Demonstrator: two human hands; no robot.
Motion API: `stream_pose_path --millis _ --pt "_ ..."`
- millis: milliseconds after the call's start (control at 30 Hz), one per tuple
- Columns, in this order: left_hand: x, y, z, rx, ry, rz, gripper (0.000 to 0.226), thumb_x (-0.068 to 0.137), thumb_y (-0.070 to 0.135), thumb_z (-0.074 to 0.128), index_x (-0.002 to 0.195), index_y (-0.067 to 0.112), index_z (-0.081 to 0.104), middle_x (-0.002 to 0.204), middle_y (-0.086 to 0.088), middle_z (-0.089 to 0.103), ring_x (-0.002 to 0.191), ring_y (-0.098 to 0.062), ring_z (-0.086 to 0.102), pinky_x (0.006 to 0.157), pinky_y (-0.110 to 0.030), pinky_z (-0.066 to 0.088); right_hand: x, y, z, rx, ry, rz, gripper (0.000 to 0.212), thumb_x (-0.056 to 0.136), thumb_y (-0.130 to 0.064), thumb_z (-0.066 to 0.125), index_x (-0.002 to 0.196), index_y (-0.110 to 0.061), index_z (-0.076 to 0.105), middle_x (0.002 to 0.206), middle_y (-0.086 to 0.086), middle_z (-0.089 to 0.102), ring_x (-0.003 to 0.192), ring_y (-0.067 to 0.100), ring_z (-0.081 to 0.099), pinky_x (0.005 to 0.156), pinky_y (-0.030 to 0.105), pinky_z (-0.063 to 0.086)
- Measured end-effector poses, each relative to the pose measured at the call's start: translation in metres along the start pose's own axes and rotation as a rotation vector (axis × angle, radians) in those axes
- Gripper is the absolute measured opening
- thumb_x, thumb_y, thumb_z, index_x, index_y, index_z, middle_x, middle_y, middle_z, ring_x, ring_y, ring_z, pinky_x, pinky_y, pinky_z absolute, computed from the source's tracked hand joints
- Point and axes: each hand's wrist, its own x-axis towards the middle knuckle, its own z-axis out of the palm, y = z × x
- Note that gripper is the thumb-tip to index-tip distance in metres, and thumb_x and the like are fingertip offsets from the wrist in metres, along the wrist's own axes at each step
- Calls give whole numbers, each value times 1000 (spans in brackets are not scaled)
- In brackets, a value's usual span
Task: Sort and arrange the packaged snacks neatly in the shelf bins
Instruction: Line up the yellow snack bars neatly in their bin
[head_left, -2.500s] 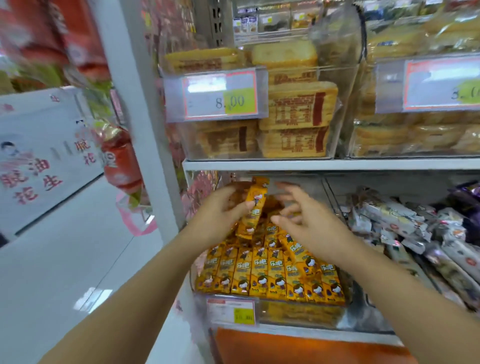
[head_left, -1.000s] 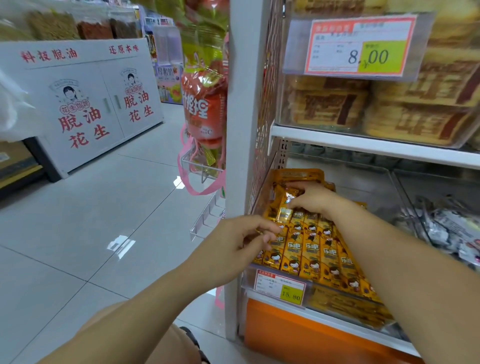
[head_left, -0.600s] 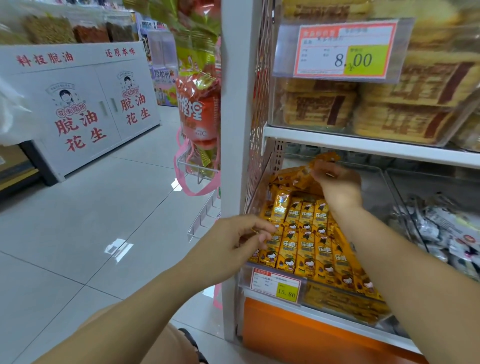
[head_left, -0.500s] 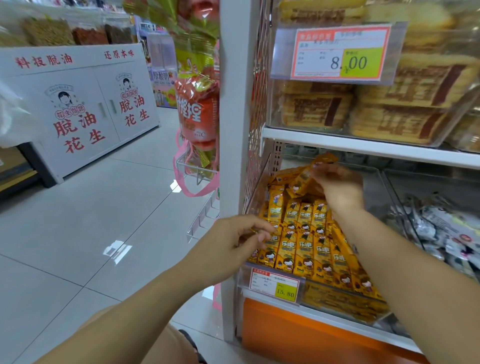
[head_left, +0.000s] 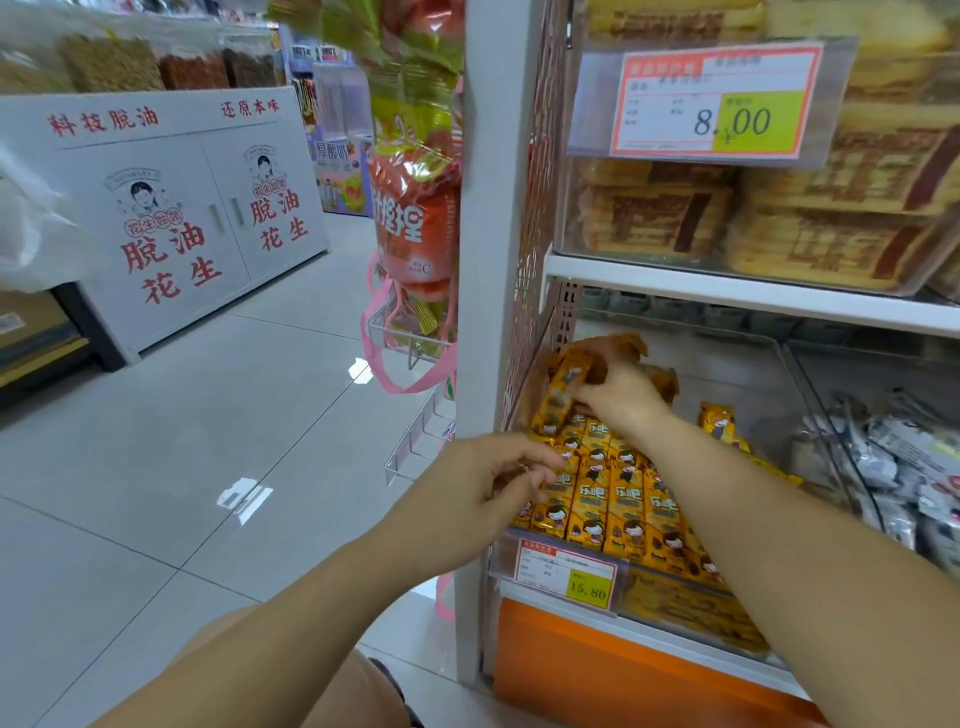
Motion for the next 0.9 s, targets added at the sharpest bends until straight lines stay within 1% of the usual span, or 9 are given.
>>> stream_pose_path --millis 33,133,233,333,467,600,700,767,900 --pt "0 -1 0 5 3 2 27 95 13 53 99 38 61 90 2 70 83 0 66 79 -20 53 1 1 3 -146 -57 -19 43 89 -12 62 130 -16 50 117 4 58 112 25 55 90 30 46" --pt "1 -2 -1 25 3 15 28 95 11 53 99 37 61 89 6 70 83 0 66 79 -20 54 6 5 9 -448 -121 -108 39 90 -20 61 127 -10 56 127 11 57 116 28 52 94 33 41" --pt "0 -4 -2 51 -12 14 22 95 11 52 103 28 64 87 10 68 84 1 65 78 -18 53 8 11 13 -631 -146 -161 46 87 -27 64 131 -18 52 132 10 54 119 31 48 98 39 42" --pt "0 -5 -3 56 -9 14 22 96 11 52 108 21 66 86 4 69 83 -2 65 78 -22 53 9 15 14 -863 -212 -172 40 94 -31 51 134 -30 49 141 3 45 125 30 40 101 42 39" --pt "0 -3 -1 49 -14 21 22 96 13 52 103 29 64 88 6 69 83 0 65 79 -23 53 6 2 -1 -788 -381 -178 46 96 -22 50 141 -24 41 147 2 40 134 24 37 109 34 31" --pt "2 0 6 28 -10 37 21 95 14 54 99 33 63 91 9 68 85 1 65 78 -19 53 -28 -8 -44 -618 -276 -241 46 94 -18 55 139 -20 45 140 0 49 126 16 48 105 28 36" --pt "9 5 20 -8 -35 47 20 94 10 55 99 26 66 85 6 67 77 1 64 72 -15 51 -61 -2 -90 -699 -227 -240 39 91 -27 60 130 -24 55 128 -4 60 114 12 57 100 31 44" --pt "18 9 34 40 -54 70 17 94 9 56 103 18 67 81 14 62 72 6 59 66 -9 43 -84 3 -116 -840 -220 -203 39 90 -38 58 128 -32 55 124 -8 62 111 12 58 98 34 45" --pt "41 26 65 163 -142 70 29 93 18 58 122 20 59 104 11 59 90 4 56 77 -13 43 -114 15 -136 -1080 -227 -150 46 89 -53 50 134 -42 44 135 -6 53 126 18 45 108 38 26"
